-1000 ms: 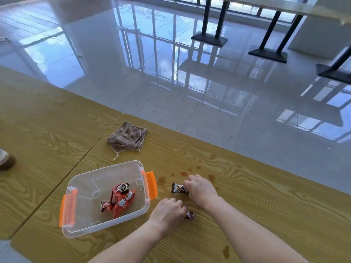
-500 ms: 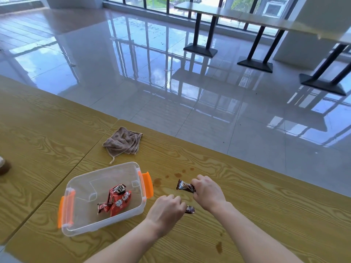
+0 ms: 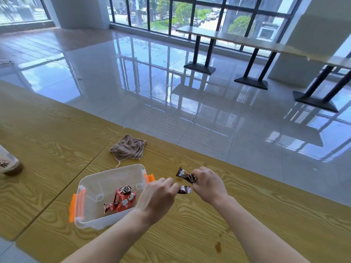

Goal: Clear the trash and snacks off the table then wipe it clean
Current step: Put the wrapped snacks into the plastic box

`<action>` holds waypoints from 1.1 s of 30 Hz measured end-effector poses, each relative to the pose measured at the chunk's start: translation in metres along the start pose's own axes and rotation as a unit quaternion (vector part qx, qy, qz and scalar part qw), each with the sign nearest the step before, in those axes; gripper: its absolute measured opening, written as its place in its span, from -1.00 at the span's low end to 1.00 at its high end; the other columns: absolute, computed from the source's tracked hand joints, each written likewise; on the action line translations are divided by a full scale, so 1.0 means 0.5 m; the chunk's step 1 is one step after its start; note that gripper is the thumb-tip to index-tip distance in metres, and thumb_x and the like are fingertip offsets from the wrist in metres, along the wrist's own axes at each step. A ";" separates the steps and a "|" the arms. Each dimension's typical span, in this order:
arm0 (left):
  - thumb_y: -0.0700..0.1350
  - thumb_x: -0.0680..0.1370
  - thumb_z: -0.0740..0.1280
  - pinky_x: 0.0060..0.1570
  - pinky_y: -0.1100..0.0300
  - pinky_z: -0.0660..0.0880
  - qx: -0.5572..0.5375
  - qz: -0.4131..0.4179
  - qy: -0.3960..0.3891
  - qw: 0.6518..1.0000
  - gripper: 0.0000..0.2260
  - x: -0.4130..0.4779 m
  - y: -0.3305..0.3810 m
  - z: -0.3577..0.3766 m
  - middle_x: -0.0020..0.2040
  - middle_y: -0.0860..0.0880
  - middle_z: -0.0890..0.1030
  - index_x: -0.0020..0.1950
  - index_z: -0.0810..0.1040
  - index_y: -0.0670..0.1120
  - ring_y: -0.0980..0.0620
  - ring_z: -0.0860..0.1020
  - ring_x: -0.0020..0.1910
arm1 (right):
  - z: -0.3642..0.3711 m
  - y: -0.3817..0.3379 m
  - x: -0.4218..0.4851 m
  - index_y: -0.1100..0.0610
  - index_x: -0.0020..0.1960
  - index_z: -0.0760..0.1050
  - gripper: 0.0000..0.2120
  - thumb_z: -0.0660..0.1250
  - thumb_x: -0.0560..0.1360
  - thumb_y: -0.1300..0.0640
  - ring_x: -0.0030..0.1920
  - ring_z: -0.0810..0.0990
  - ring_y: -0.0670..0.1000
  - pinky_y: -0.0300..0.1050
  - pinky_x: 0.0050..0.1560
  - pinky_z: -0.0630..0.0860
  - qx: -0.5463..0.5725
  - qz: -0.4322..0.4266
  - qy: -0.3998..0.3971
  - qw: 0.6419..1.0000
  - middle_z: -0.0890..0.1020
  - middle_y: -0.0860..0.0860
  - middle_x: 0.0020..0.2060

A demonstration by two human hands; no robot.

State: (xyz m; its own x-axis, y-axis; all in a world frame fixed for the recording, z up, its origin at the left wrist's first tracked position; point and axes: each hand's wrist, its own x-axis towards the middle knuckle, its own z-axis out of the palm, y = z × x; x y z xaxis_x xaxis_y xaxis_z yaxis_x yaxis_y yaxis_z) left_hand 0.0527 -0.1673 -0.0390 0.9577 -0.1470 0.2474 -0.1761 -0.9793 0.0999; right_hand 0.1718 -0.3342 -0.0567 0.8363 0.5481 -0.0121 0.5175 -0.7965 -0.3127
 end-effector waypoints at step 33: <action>-0.22 0.27 0.51 -0.33 0.04 0.52 -0.014 -0.213 -0.057 0.975 -0.82 -0.247 -0.283 -0.033 -0.29 0.00 0.53 -0.19 0.60 -0.04 -0.05 0.52 -0.33 | 0.109 -0.369 0.090 0.12 0.19 0.56 -0.74 0.34 0.51 0.12 0.14 0.52 0.10 0.02 0.00 0.54 0.019 -0.128 -0.058 0.990 0.57 0.01 0.15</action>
State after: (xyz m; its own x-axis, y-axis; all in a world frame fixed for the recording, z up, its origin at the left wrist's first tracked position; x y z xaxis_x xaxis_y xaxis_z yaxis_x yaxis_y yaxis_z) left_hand -0.0446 -0.0084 -0.0679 0.9642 0.2561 0.0690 0.2386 -0.9511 0.1959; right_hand 0.1042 -0.1487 -0.0515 0.6518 0.7575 -0.0364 0.7004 -0.6197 -0.3542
